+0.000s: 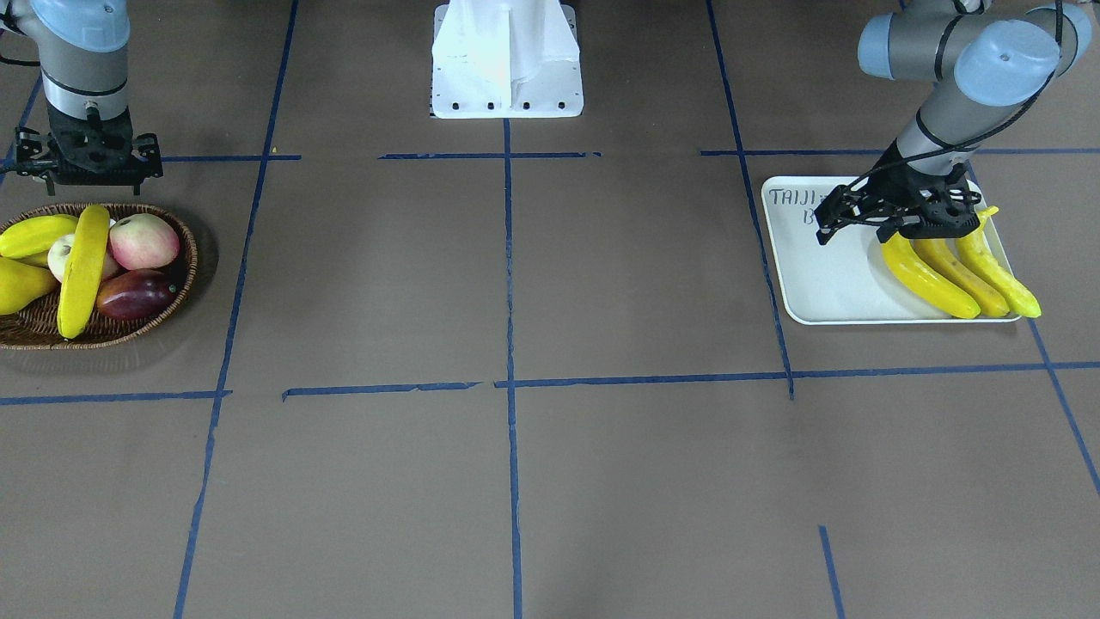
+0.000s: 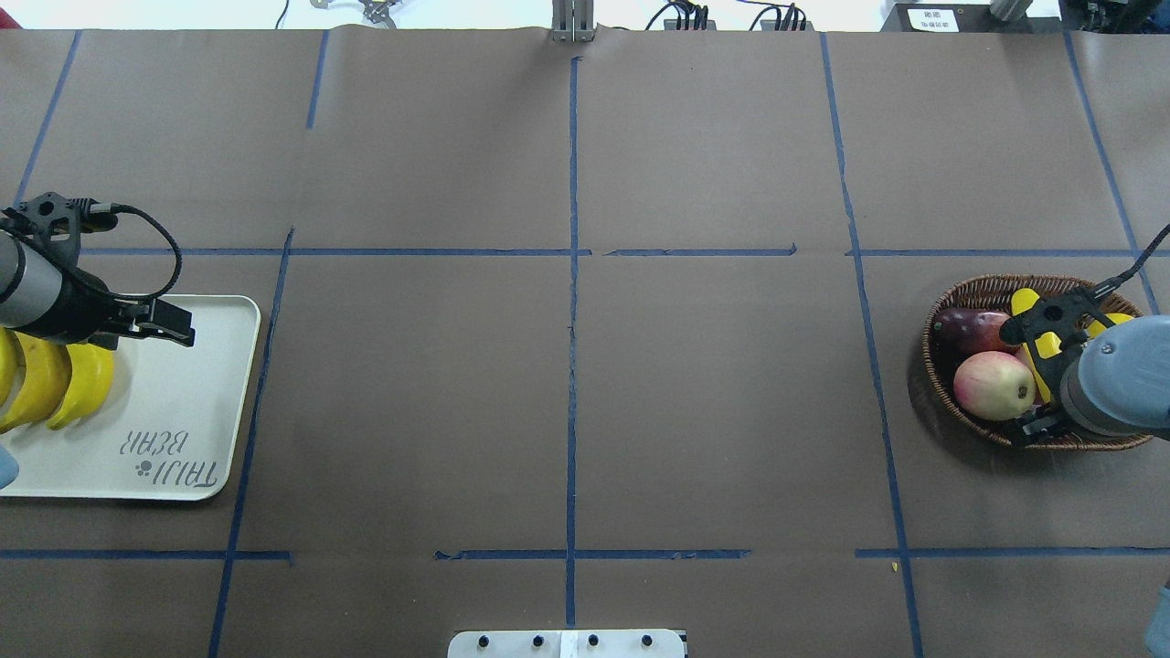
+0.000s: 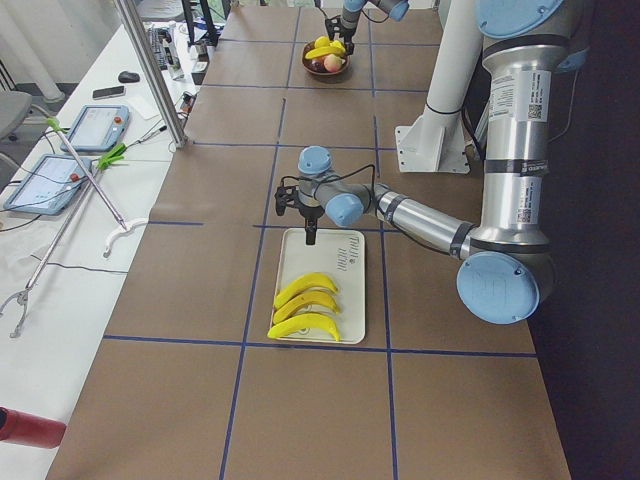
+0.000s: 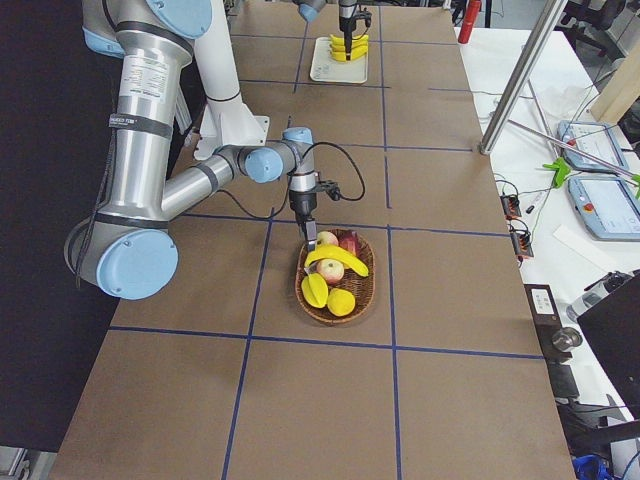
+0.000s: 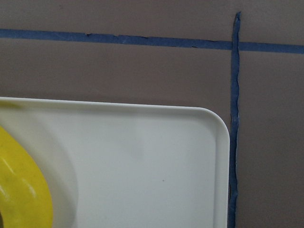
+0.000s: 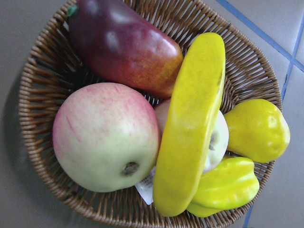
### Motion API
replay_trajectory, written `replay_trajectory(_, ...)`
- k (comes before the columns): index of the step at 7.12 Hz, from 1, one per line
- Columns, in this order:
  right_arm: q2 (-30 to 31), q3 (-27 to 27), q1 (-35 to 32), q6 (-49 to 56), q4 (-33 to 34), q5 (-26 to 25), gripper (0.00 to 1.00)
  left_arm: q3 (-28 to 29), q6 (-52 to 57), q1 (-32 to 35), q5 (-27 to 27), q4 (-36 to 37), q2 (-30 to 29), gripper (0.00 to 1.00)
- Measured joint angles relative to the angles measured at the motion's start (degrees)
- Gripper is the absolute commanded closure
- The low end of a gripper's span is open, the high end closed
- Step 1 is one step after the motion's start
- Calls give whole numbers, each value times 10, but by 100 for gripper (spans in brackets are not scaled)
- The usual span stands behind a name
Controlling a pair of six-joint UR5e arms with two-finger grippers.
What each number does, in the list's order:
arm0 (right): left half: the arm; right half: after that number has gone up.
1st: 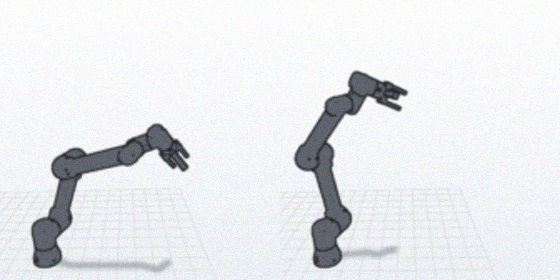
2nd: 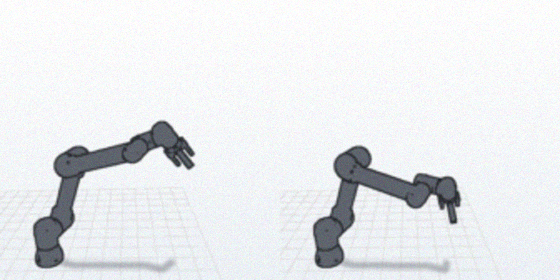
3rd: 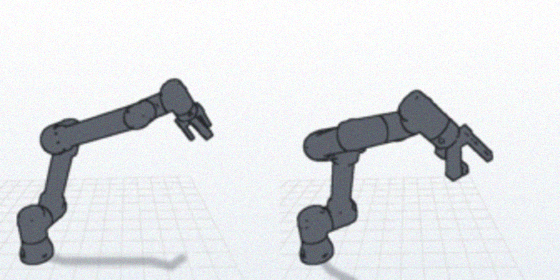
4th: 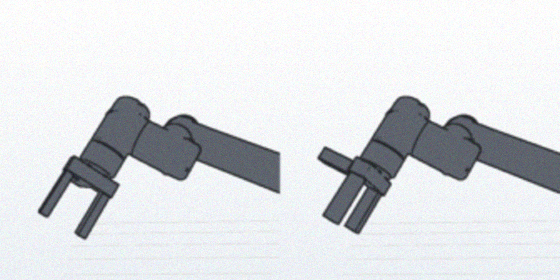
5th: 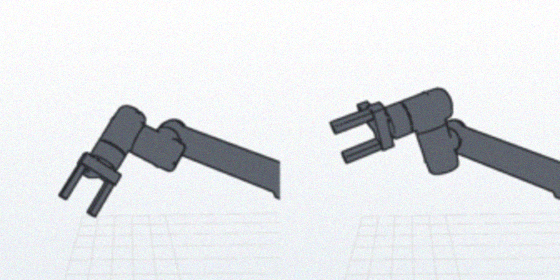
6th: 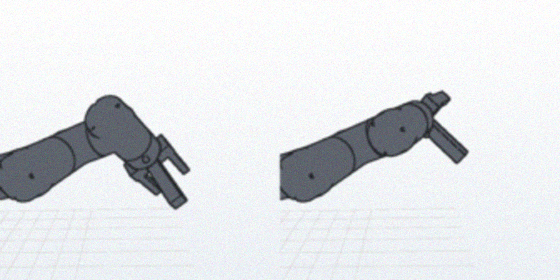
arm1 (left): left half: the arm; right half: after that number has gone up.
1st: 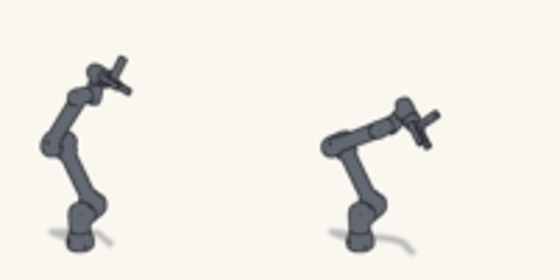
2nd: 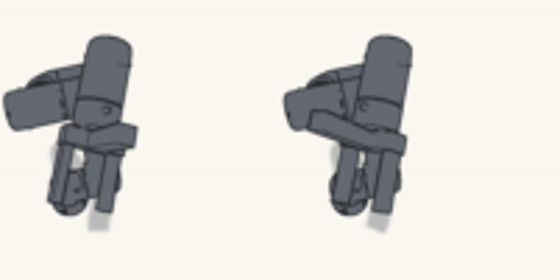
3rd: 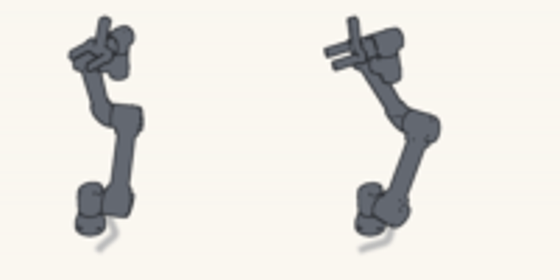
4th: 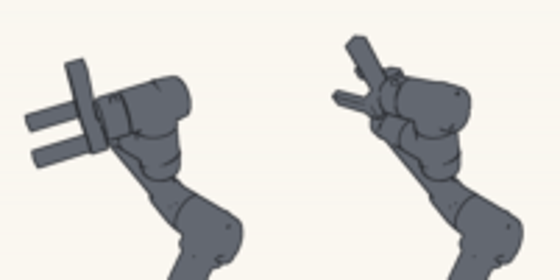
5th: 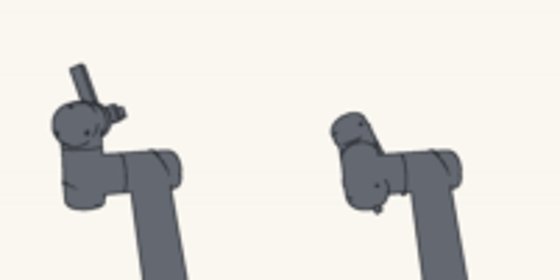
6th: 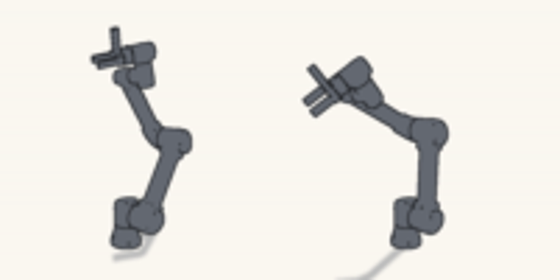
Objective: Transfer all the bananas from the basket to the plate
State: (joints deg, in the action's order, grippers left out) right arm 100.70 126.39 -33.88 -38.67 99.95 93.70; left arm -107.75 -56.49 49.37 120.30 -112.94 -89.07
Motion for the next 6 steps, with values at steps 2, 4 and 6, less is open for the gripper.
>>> replay_trajectory(2, -26, -4, -8, 9, 12, 3, 7, 3, -2, -1, -2, 0, -1, 0)
replay_trajectory(4, -108, -21, -78, 53, 66, 37, 10, 6, -2, -1, -4, 0, -2, 0)
replay_trajectory(6, -181, -82, -127, 68, 109, 78, 10, 9, -1, -1, -5, 0, -2, 0)
